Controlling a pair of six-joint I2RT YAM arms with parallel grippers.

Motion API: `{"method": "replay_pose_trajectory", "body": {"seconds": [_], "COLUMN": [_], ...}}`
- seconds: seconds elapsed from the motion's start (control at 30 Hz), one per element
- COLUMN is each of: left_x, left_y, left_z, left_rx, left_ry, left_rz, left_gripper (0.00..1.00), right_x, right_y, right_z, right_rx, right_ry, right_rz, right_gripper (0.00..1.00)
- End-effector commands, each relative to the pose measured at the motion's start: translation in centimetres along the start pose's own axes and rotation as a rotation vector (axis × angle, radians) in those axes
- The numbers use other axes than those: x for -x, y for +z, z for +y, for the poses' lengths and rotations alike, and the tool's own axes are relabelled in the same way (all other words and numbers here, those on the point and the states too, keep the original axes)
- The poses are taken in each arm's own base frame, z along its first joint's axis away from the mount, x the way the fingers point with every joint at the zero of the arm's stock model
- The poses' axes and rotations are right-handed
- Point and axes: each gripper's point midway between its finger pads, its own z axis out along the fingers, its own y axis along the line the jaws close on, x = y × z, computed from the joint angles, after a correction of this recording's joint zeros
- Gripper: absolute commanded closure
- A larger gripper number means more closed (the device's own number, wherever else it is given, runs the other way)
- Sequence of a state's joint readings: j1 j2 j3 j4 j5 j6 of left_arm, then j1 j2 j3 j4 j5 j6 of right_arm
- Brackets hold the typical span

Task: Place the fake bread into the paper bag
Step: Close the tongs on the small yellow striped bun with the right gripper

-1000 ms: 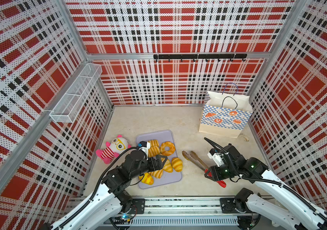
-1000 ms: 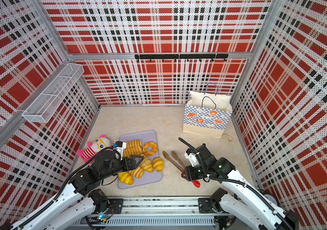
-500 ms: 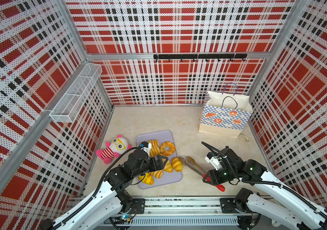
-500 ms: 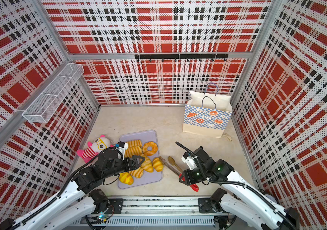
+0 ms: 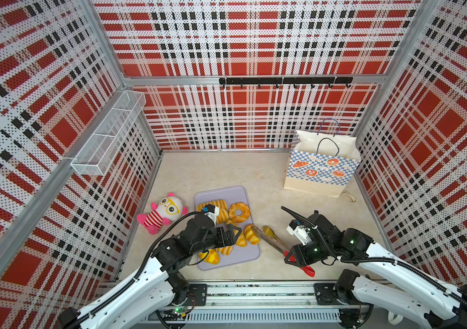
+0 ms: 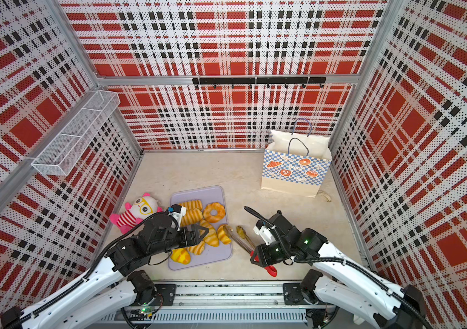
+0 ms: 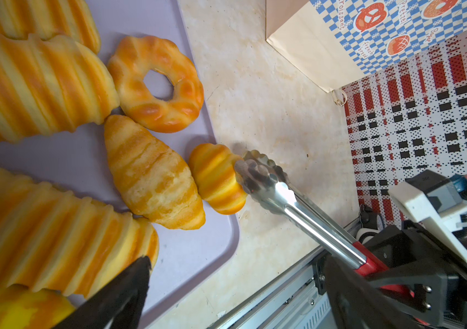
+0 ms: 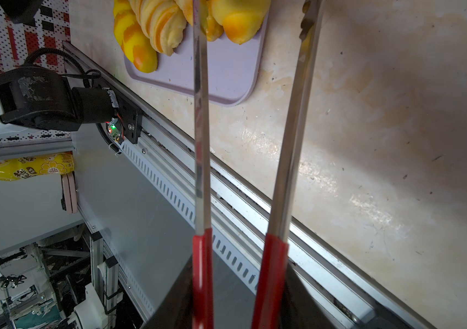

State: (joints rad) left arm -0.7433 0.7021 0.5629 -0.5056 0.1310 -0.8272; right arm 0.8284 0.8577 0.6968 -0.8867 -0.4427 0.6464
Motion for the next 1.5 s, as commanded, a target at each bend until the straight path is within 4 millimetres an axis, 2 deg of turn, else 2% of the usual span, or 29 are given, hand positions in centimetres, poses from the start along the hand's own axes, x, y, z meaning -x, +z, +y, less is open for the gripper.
{"method": "replay_pose_trajectory", "body": {"seconds": [0.0,0.3,0.87,1.47], "left_x": [-0.3,-0.4,-0.3,-0.4], "left_y": [-0.2,-0.2,-0.6,-0.5], "left_z": [-0.3,-0.4,-0.6,-0.5], "left_rx": [-0.014,-0.014,-0.017,-0.012], "left_ry": [0.012,0.016,0.020,0.019], "left_rz": [0.007,0.008,-0.005,0.000], "left_gripper": [0.02,0.02,0.02,0.02], "right_x": [1.2,1.6,1.1,0.8], "right_y": [-0.7,-2.3,0.6,0.4], "right_z": [0.9,1.0,1.3,2.0], "right_rx": [0.005,-0.017,0.018,0.057], "right_ry": [-0.018,-0.019,-0.043,-0.052], "right_rz": [-0.053,-0.113,-0.022,-0.036], "right_gripper": [0.60,0.61,0.60,0.62]}}
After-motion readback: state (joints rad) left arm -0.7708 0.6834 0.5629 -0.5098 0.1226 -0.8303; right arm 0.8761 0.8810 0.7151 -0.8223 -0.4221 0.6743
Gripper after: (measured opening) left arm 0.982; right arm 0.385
